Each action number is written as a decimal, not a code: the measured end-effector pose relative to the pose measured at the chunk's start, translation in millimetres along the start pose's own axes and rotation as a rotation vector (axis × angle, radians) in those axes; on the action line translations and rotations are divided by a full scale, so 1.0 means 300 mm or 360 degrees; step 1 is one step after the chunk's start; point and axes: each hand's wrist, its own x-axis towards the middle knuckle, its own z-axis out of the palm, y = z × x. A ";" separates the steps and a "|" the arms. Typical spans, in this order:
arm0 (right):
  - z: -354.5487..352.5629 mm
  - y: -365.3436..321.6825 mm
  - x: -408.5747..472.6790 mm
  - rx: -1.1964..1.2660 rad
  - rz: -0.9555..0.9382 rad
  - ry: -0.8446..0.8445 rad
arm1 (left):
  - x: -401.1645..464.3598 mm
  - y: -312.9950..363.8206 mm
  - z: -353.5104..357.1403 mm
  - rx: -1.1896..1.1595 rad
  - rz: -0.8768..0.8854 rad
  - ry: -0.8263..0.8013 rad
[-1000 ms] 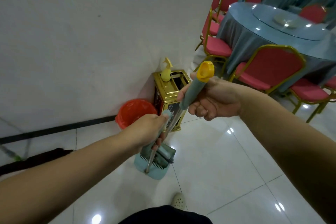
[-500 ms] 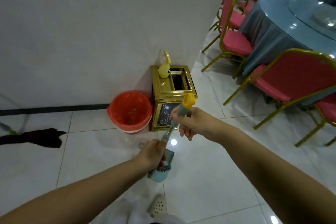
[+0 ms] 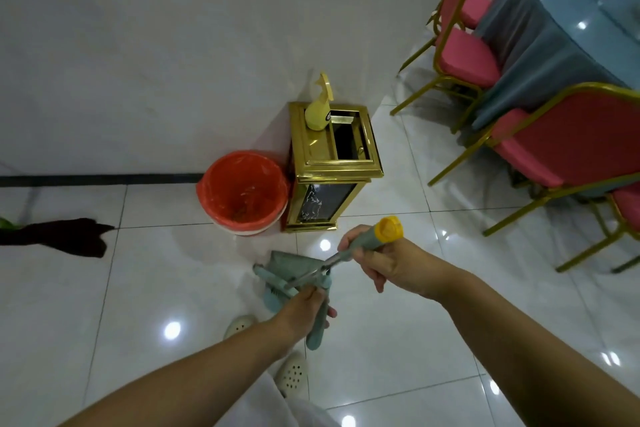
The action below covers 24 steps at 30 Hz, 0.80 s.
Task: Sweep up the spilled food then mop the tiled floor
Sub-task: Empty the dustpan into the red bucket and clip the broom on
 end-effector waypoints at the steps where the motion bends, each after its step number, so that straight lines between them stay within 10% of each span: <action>1: 0.004 -0.001 0.004 0.0006 0.0004 -0.0010 | 0.005 0.000 -0.012 -0.0045 -0.0013 -0.0010; 11: 0.045 -0.036 0.037 0.0022 0.0048 0.0005 | 0.096 -0.055 -0.222 0.0326 -0.0138 -0.0175; 17: 0.070 -0.042 0.027 0.0050 0.0138 0.0052 | 0.227 -0.097 -0.309 0.1451 0.0514 0.0046; 24: 0.085 -0.087 -0.002 0.0082 0.0154 0.0038 | 0.323 -0.130 -0.266 0.1743 0.0655 -0.0217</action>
